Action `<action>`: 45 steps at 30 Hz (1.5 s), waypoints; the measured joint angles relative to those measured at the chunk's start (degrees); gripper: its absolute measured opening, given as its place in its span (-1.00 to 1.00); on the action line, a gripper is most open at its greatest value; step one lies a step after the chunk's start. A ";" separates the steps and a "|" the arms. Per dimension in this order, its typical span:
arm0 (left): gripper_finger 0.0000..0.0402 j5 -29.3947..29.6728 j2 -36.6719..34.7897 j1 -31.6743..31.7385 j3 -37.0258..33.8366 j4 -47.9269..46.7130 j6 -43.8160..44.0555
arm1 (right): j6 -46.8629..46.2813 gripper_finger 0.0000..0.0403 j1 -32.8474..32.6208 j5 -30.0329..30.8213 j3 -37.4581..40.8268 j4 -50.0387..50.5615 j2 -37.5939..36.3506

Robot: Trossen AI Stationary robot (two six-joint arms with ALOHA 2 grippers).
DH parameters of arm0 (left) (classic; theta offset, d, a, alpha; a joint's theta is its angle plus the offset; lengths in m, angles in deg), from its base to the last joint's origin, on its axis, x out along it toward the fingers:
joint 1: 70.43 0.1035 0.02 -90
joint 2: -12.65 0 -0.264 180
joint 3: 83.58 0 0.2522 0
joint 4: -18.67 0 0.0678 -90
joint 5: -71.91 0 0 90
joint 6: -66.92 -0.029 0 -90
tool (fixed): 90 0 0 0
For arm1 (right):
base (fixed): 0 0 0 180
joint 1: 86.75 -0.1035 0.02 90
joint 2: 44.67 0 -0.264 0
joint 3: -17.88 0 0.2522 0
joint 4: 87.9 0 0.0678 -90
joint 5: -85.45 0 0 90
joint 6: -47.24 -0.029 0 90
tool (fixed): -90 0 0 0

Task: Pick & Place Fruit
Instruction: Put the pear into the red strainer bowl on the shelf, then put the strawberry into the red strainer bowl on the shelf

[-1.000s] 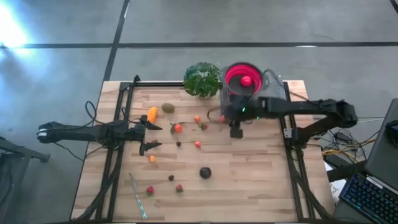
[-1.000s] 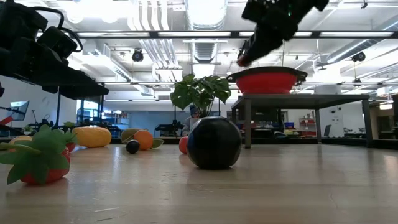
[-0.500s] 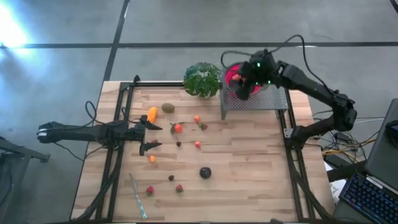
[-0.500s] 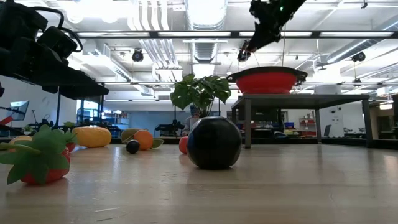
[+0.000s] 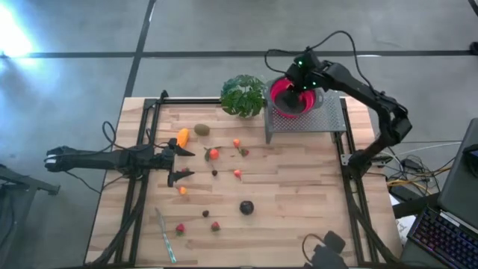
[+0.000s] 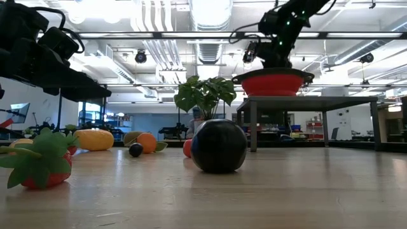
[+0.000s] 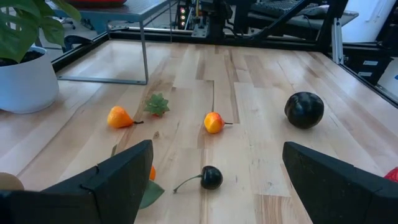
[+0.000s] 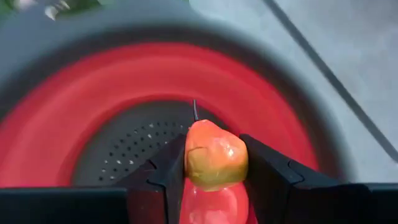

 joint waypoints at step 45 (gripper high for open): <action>0.82 0.01 0.00 0.00 0.00 -0.02 0.01 | 2.17 0.03 -1.58 0.50 -9.31 11.84 -3.84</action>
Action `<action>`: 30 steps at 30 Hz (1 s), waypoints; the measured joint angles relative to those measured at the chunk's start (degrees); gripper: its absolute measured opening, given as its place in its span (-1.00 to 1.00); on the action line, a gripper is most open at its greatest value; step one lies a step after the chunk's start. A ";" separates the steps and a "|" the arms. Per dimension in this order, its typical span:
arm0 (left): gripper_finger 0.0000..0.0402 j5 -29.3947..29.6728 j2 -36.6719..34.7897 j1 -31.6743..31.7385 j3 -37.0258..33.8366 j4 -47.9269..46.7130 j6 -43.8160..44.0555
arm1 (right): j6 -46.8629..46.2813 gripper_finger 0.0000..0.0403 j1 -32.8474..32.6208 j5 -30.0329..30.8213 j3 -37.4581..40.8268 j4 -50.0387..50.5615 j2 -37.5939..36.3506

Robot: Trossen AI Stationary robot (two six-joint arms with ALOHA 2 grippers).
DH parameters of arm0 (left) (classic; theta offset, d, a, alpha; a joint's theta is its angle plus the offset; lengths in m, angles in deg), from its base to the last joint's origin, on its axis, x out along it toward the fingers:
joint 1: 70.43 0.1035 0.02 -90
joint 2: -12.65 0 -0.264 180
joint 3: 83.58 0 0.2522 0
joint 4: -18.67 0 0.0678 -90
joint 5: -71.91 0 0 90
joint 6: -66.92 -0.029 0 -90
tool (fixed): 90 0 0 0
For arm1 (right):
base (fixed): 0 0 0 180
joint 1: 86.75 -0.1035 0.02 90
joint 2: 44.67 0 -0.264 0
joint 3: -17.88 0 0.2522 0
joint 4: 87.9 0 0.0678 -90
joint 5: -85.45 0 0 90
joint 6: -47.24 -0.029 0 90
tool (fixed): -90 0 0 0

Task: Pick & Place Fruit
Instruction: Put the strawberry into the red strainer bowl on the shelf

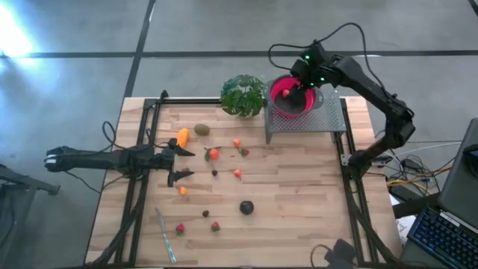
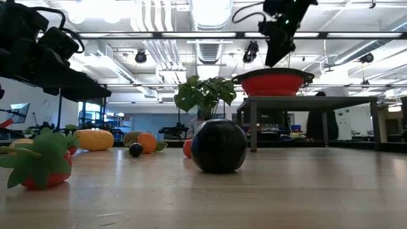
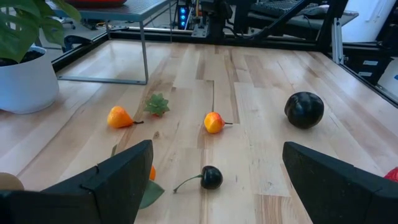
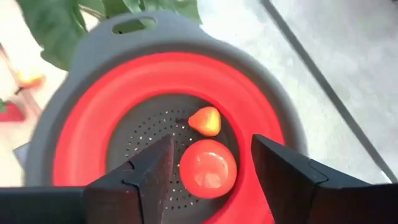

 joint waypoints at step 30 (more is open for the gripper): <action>0.82 0.01 0.00 0.00 0.00 0.00 0.00 | -14.99 -0.86 -32.49 -1.44 36.20 -8.09 -45.56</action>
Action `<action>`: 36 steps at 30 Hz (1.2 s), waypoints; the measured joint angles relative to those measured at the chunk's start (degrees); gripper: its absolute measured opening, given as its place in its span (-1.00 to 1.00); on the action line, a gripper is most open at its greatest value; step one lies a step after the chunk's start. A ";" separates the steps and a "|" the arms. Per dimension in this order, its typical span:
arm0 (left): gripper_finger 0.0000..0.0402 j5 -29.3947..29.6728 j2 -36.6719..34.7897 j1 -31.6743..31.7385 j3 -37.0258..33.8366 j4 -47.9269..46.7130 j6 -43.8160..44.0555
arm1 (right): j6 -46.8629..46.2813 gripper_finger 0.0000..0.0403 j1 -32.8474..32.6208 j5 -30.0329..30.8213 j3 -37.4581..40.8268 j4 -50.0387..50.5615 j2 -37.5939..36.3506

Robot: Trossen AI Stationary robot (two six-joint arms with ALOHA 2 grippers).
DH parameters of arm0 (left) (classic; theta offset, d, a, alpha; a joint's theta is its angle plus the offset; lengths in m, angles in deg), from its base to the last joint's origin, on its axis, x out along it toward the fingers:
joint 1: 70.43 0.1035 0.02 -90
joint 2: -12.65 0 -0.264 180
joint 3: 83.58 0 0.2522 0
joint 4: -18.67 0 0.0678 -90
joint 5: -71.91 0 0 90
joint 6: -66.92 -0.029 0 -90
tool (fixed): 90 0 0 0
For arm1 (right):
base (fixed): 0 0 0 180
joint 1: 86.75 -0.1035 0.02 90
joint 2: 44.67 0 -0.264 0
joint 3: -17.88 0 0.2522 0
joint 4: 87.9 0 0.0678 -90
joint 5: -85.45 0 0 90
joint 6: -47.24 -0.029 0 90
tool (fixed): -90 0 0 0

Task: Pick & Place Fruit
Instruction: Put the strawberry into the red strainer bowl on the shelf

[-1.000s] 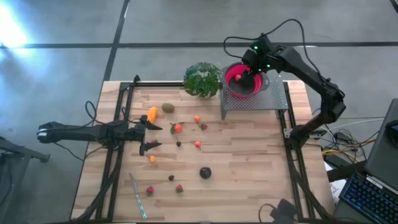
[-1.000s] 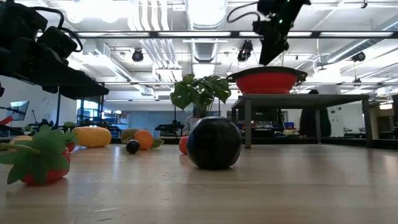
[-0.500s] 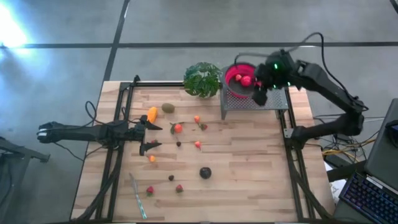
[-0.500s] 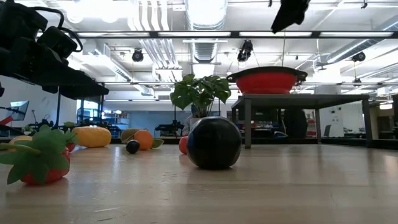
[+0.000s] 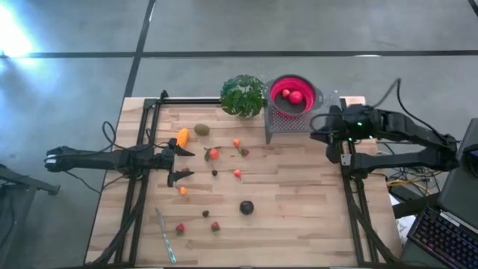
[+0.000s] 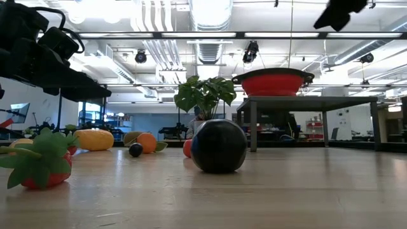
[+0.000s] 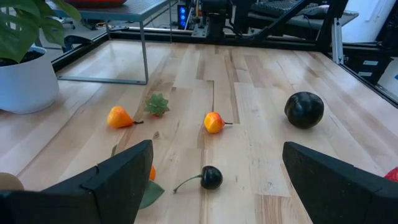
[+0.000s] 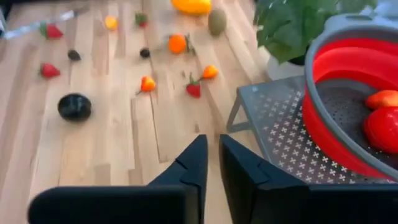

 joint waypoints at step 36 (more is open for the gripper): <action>0.82 0.02 0.00 -0.03 0.00 5.56 1.68 | 1.64 -0.85 0.07 0.00 14.84 -4.37 -20.08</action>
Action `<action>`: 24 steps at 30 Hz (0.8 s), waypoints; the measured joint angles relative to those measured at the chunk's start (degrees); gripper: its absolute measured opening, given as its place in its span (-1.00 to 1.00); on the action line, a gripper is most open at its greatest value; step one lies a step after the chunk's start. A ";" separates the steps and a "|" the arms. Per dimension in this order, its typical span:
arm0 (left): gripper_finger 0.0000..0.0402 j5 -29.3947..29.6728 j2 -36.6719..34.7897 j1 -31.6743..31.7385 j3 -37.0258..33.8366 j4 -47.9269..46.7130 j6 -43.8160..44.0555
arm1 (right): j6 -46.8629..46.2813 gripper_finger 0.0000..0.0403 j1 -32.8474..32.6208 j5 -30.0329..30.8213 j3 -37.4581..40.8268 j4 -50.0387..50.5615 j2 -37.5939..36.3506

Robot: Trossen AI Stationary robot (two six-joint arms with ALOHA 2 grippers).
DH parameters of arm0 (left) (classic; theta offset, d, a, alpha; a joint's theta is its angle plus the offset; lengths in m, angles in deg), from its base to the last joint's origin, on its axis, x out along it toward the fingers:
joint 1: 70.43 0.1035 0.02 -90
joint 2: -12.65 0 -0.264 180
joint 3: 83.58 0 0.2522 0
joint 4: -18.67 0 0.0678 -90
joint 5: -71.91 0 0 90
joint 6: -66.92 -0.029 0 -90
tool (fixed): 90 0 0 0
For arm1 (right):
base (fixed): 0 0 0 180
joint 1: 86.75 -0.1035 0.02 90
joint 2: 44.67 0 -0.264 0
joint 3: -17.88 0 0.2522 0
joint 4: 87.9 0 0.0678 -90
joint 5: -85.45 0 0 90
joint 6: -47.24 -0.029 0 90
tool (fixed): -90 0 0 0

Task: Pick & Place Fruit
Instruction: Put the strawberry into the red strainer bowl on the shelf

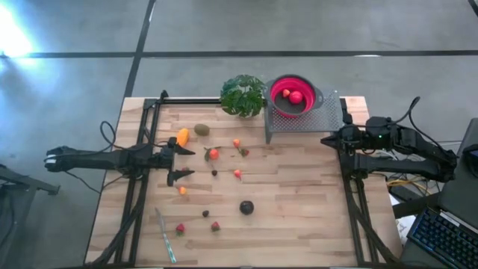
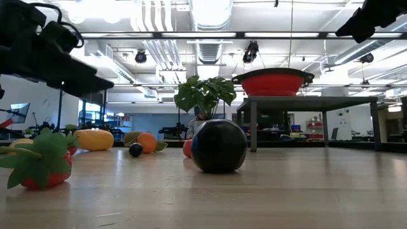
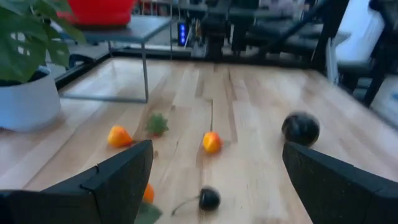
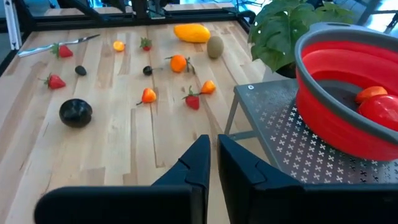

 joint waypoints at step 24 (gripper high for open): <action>0.82 -15.12 0.50 -0.10 0.75 18.12 24.31 | -0.33 -0.87 0.02 1.57 0.00 0.00 -0.07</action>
